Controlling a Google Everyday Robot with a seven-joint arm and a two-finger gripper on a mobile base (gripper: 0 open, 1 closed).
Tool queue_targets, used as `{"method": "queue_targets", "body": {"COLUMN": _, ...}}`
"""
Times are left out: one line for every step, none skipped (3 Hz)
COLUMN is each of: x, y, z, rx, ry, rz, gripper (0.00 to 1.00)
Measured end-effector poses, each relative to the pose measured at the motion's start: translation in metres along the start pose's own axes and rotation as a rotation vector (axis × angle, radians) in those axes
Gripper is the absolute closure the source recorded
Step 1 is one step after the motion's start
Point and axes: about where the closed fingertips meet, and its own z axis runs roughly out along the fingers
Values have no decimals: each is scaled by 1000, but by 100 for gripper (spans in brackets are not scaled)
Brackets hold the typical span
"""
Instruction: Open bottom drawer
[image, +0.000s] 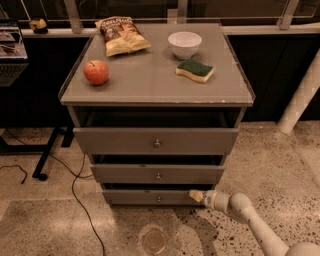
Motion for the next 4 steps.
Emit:
{"method": "queue_targets", "body": {"x": -5, "y": -5, "z": 2, "rx": 20, "ry": -36, "rz": 2, "gripper": 100}}
{"method": "queue_targets", "body": {"x": -25, "y": -25, "z": 18, "rx": 45, "ry": -95, "rz": 3, "gripper": 100}}
{"method": "queue_targets", "body": {"x": -26, "y": -26, "z": 17, "rx": 48, "ry": -97, "rz": 3, "gripper": 100}}
{"method": "queue_targets", "body": {"x": -26, "y": -32, "z": 27, "rx": 69, "ry": -91, "rz": 7, "gripper": 100}}
